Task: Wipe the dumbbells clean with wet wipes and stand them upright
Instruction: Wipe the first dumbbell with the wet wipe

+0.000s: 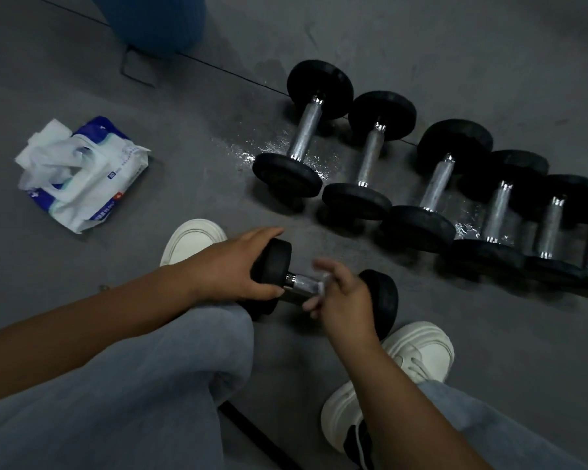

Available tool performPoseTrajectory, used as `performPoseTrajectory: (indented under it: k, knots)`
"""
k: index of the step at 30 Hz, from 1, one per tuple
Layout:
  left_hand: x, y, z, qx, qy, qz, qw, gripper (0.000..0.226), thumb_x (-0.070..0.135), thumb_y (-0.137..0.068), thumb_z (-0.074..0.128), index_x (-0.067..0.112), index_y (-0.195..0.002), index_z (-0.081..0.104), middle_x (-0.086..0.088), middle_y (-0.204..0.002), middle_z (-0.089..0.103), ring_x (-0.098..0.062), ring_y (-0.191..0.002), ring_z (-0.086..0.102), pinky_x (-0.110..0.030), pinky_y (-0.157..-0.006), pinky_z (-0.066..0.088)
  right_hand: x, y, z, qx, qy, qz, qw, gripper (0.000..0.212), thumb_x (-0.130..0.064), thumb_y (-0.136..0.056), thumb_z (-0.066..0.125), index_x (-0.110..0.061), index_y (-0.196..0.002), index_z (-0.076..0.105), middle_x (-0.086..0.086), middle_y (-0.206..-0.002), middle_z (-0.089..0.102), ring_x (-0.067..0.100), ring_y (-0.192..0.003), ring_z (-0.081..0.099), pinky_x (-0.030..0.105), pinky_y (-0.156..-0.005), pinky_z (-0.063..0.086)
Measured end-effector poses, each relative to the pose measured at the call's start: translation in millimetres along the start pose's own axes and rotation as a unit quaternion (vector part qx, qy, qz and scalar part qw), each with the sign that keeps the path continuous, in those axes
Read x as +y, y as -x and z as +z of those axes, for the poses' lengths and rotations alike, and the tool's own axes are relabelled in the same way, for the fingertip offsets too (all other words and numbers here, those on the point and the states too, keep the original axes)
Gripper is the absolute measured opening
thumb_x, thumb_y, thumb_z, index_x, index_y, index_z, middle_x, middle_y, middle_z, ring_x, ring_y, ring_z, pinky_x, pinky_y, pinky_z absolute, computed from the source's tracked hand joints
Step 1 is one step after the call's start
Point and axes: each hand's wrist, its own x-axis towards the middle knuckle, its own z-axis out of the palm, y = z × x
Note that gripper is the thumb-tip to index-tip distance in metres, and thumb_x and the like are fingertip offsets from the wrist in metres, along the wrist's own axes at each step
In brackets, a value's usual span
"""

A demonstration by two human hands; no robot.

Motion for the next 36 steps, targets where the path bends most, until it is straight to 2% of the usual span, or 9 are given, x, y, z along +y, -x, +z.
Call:
performPoseTrajectory:
  k: [9, 12, 15, 17, 21, 25, 29, 31, 36]
  knots:
    - [-2, 4, 2, -0.03, -0.071, -0.002, 0.997, 0.119, 0.069, -0.061, 0.078, 0.032, -0.154, 0.014, 0.009, -0.154, 0.032, -0.013, -0.131, 0.046, -0.025, -0.102, 0.04, -9, -1, -4, -0.01, -0.059, 0.04, 0.997, 0.032, -0.004, -0.098, 0.041, -0.02, -0.124, 0.051, 0.009, -0.096, 0.066, 0.017, -0.05, 0.06, 0.027, -0.047, 0.048]
    - [0, 4, 2, -0.031, -0.077, 0.004, 0.997, 0.118, 0.068, -0.06, 0.079, 0.032, -0.153, 0.016, 0.009, -0.152, 0.034, -0.014, -0.128, 0.048, -0.027, -0.1, 0.041, -1, -5, -5, -0.055, 0.183, 0.05, 0.98, 0.037, -0.001, -0.089, 0.051, -0.017, -0.122, 0.054, 0.011, -0.106, 0.064, 0.029, -0.087, 0.065, 0.035, -0.075, 0.055]
    - [0, 5, 1, -0.028, -0.078, 0.01, 0.997, 0.117, 0.067, -0.061, 0.08, 0.031, -0.153, 0.017, 0.01, -0.152, 0.033, -0.013, -0.128, 0.047, -0.024, -0.099, 0.039, -9, -12, -13, -0.07, 0.226, -0.02, 0.971, 0.025, -0.001, -0.09, 0.05, -0.017, -0.102, 0.064, 0.011, -0.096, 0.067, 0.021, -0.059, 0.064, 0.031, -0.055, 0.054]
    - [-1, 5, 2, -0.027, -0.075, 0.009, 0.997, 0.117, 0.068, -0.061, 0.079, 0.031, -0.153, 0.017, 0.01, -0.152, 0.032, -0.013, -0.129, 0.046, -0.024, -0.099, 0.038, -12, -21, -22, -0.046, 0.222, -0.006, 0.974, 0.026, -0.006, -0.092, 0.051, -0.019, -0.112, 0.061, 0.013, -0.106, 0.066, 0.021, -0.069, 0.066, 0.03, -0.058, 0.056]
    - [0, 5, 1, -0.028, -0.073, 0.007, 0.997, 0.118, 0.069, -0.06, 0.079, 0.033, -0.153, 0.016, 0.011, -0.153, 0.031, -0.012, -0.13, 0.044, -0.023, -0.1, 0.037, -19, -22, -14, -0.115, 0.488, 0.013, 0.865, 0.028, -0.007, -0.085, 0.063, -0.01, -0.113, 0.059, 0.013, -0.116, 0.062, 0.029, -0.106, 0.061, 0.034, -0.086, 0.049]
    - [-1, 7, 1, -0.022, -0.05, -0.004, 0.998, 0.115, 0.067, -0.064, 0.079, 0.033, -0.154, 0.015, 0.011, -0.155, 0.033, -0.011, -0.131, 0.045, -0.021, -0.099, 0.036, -29, -33, -13, -0.086, 0.318, -0.007, 0.944, 0.025, -0.005, -0.085, 0.062, -0.017, -0.106, 0.063, 0.009, -0.111, 0.066, 0.029, -0.093, 0.065, 0.037, -0.084, 0.053]
    - [-1, 4, -1, -0.004, 0.0, -0.034, 0.999, 0.108, 0.065, -0.069, 0.076, 0.035, -0.154, 0.017, 0.009, -0.153, 0.039, -0.009, -0.131, 0.046, -0.021, -0.099, 0.037, -21, -37, -17, -0.141, 0.561, 0.086, 0.811, 0.039, -0.018, -0.094, 0.055, -0.01, -0.132, 0.049, 0.013, -0.135, 0.052, 0.028, -0.121, 0.052, 0.038, -0.096, 0.044]
    - [-1, 4, 0, -0.001, 0.007, -0.042, 0.999, 0.106, 0.065, -0.07, 0.076, 0.035, -0.154, 0.018, 0.009, -0.152, 0.041, -0.009, -0.13, 0.047, -0.021, -0.097, 0.037, -27, -44, -13, -0.199, 0.57, 0.133, 0.786, 0.052, -0.018, -0.095, 0.055, -0.007, -0.143, 0.037, 0.013, -0.147, 0.039, 0.027, -0.133, 0.04, 0.037, -0.107, 0.035]
    - [-2, 3, 0, -0.002, 0.002, -0.043, 0.999, 0.105, 0.066, -0.071, 0.075, 0.035, -0.153, 0.019, 0.009, -0.152, 0.041, -0.01, -0.13, 0.047, -0.021, -0.098, 0.037, -38, -66, -23, -0.063, 0.582, -0.095, 0.805, 0.036, -0.014, -0.089, 0.052, -0.019, -0.124, 0.057, 0.012, -0.125, 0.054, 0.03, -0.111, 0.055, 0.035, -0.087, 0.046]
